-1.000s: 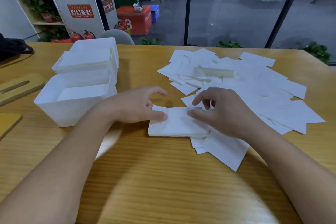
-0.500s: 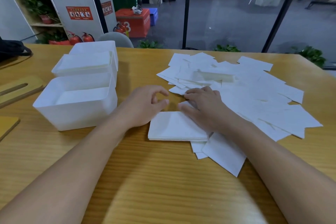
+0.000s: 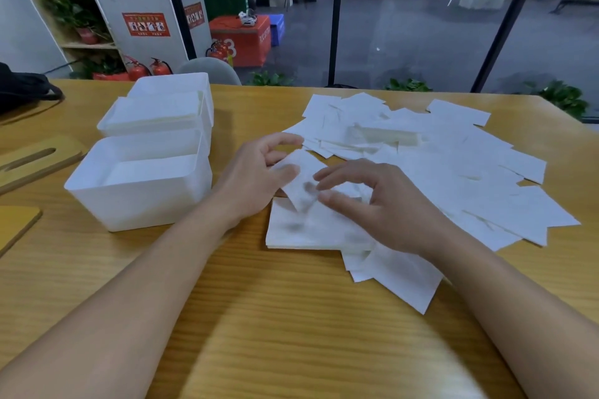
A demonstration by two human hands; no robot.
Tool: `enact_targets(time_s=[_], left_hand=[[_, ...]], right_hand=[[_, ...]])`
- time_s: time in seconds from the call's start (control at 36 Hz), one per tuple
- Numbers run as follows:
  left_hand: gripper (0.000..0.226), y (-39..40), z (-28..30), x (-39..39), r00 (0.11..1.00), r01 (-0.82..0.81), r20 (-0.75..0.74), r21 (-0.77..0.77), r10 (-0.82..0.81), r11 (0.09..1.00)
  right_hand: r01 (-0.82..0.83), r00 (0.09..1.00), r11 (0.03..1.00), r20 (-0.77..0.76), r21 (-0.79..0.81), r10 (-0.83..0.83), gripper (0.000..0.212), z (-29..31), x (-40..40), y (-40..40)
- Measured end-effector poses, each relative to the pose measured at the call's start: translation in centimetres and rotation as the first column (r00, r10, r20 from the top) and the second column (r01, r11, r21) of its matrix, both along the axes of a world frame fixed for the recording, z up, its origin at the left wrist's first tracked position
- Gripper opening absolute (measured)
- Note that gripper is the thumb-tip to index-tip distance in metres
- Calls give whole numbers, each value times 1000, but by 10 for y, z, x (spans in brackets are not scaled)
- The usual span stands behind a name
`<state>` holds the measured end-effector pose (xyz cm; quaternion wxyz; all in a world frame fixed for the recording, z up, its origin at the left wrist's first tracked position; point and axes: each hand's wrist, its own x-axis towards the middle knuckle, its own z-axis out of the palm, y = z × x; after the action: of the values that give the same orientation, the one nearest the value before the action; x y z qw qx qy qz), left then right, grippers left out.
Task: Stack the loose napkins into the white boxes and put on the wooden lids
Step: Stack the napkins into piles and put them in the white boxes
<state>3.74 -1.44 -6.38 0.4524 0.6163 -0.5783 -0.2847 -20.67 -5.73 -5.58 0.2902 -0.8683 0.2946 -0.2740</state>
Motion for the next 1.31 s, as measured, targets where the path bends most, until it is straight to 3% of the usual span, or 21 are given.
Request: enact_targets(time_s=[0.14, 0.25, 0.36, 0.47, 0.69, 0.83, 1.0, 1.19, 1.31], left_hand=[[51, 2, 6, -3, 971, 166, -159, -94, -180, 982], [55, 8, 13, -3, 928, 272, -224, -139, -298, 952], [45, 11, 17, -5, 931, 299, -191, -96, -313, 949], [29, 9, 17, 6, 962, 270, -75, 102, -263, 957], [20, 11, 19, 12, 953, 283, 36, 257, -302, 924], [20, 10, 15, 15, 934, 240, 187, 305, -305, 921], [22, 7, 11, 17, 914, 224, 254, 332, -316, 916], [22, 6, 11, 20, 909, 222, 268, 342, -321, 913], [27, 8, 13, 19, 869, 214, 365, 334, -335, 918]], right_hand=[[274, 957, 959, 124, -73, -264, 39, -11, -4, -21], [292, 947, 947, 95, 132, -305, 61, -4, -6, -22], [189, 945, 905, 179, 381, -273, 39, 2, -9, -21], [123, 948, 908, 224, 401, -227, 23, 6, -14, -24], [164, 980, 926, 52, 341, -193, 17, -2, -17, -26], [201, 978, 965, -87, 166, -189, 15, -9, -14, -25], [196, 975, 980, -115, 41, -190, 15, -19, -10, -24], [206, 976, 979, -78, 14, -204, 15, -22, -8, -26], [262, 957, 957, -93, -123, -274, 22, -23, -3, -30]])
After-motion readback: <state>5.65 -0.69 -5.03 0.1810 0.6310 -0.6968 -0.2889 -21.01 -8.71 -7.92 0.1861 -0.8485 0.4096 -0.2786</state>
